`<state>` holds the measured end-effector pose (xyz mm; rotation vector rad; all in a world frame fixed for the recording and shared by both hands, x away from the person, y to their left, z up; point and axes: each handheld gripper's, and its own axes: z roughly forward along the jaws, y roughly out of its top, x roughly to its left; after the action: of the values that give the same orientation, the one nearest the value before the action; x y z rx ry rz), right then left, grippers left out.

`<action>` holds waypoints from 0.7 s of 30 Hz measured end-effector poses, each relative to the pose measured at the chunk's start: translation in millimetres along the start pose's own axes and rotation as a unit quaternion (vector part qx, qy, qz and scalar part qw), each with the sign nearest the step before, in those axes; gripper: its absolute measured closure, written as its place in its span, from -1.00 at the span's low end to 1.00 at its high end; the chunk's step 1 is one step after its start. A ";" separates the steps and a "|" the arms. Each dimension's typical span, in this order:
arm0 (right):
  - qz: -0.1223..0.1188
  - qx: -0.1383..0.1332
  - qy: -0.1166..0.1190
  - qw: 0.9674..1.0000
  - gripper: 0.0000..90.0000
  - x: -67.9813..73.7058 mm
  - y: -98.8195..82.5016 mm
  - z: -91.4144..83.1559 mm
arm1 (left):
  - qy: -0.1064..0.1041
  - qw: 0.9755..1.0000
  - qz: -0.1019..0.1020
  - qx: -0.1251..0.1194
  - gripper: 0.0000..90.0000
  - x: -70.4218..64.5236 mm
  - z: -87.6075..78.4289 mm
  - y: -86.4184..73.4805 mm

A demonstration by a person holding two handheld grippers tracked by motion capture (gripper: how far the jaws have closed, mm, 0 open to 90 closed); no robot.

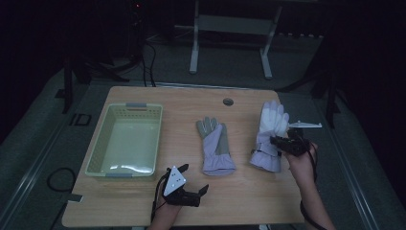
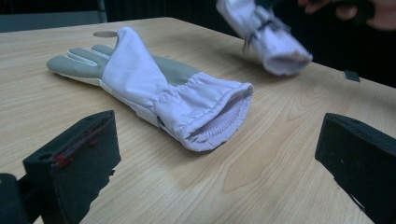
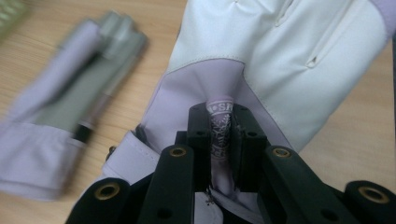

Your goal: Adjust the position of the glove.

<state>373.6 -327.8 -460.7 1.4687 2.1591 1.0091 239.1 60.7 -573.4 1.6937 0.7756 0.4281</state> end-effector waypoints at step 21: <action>-0.066 -0.021 0.039 0.997 0.78 108.0 71.0 -27.9 | -0.002 1.000 0.000 -0.001 -1.00 0.1 0.0 0.0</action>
<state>359.3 -224.9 -379.0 1.2683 2.2433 1.0737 239.2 60.7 -573.4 1.6920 0.7717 0.4270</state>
